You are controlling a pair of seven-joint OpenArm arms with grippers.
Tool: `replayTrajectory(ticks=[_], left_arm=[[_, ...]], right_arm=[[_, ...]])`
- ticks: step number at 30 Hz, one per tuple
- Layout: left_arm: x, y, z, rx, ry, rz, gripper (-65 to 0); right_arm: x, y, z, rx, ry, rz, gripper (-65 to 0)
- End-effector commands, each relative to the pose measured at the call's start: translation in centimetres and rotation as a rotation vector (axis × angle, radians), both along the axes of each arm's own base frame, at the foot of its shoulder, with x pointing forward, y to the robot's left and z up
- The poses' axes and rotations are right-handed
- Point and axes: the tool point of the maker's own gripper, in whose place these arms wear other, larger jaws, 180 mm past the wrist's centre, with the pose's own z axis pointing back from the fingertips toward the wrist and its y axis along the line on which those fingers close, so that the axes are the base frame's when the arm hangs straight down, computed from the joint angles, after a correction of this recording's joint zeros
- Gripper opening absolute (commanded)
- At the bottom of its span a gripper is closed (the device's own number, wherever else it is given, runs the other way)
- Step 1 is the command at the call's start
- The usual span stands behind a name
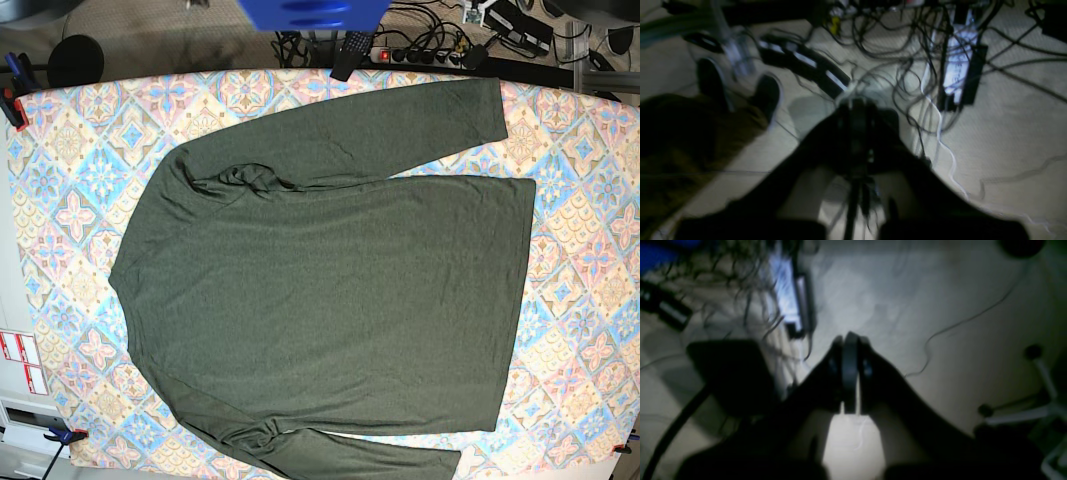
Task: Fold the T-shirt properly
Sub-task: 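Move the left gripper down to the shirt hem corner and grasp it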
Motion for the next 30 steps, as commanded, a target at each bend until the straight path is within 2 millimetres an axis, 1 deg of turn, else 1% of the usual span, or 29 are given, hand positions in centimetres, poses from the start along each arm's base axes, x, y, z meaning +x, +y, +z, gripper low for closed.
replayTrajectory(ticks=[1,3,5,7,8,10,13,17,20,22,24,26,27,29,30], left_arm=[[-0.6,0.3,0.9,0.004,-0.008,-0.017,-65.0],[-0.4,1.0,2.2,0.009,-0.033,-0.038,-65.0],[0.0,0.5,3.4,-0.002,-0.066,-0.055,-65.0],[0.8,0.1,4.7,-0.012,-0.106,-0.074,-65.0],[1.1,0.3,5.6,-0.012,-0.122,-0.093,-65.0],[1.9,-0.1,7.4,-0.022,-0.164,-0.123,-65.0],[3.4,-1.3,9.6,-0.046,-0.227,-0.147,-65.0],[6.2,-3.1,12.8,-0.079,-0.330,-0.172,-65.0],[8.3,-4.3,15.1,-0.095,-0.367,-0.178,-64.9],[10.0,-5.1,16.6,-0.118,-0.382,-0.147,-64.9],[11.3,-5.7,17.7,-0.161,-0.393,-0.092,-64.8],[12.7,-5.9,18.4,-0.205,-0.402,-0.058,-64.8],[13.2,-6.0,18.5,-0.227,-0.402,-0.041,-64.8],[13.9,-6.2,18.4,-0.285,-0.389,0.030,-64.4],[14.2,-6.3,18.3,-0.307,-0.386,0.060,-62.9]], right_arm=[[-1.8,0.5,0.7,0.011,0.018,-0.003,-65.0],[-1.5,0.3,1.6,0.007,-0.008,0.003,-65.0],[-1.5,-0.1,2.7,-0.005,-0.034,0.001,-65.0],[-0.6,-1.7,3.9,-0.041,-0.076,-0.018,-65.0],[0.1,-2.6,4.7,-0.064,-0.102,-0.029,-65.0],[1.0,-4.1,6.3,-0.100,-0.147,-0.037,-65.0],[2.4,-5.0,8.7,-0.127,-0.212,-0.025,-65.0],[5.1,-5.3,11.5,-0.143,-0.289,-0.004,-65.0],[7.9,-5.2,13.7,-0.149,-0.344,0.010,-65.0],[9.8,-5.1,15.1,-0.152,-0.381,0.018,-65.0],[11.1,-4.9,16.1,-0.151,-0.402,0.022,-65.0],[12.2,-4.8,16.8,-0.150,-0.410,0.024,-65.0],[12.4,-4.7,17.0,-0.150,-0.408,0.024,-65.0],[12.4,-4.7,17.1,-0.149,-0.385,0.020,-65.0],[12.3,-4.7,17.0,-0.148,-0.370,0.018,-65.0]])
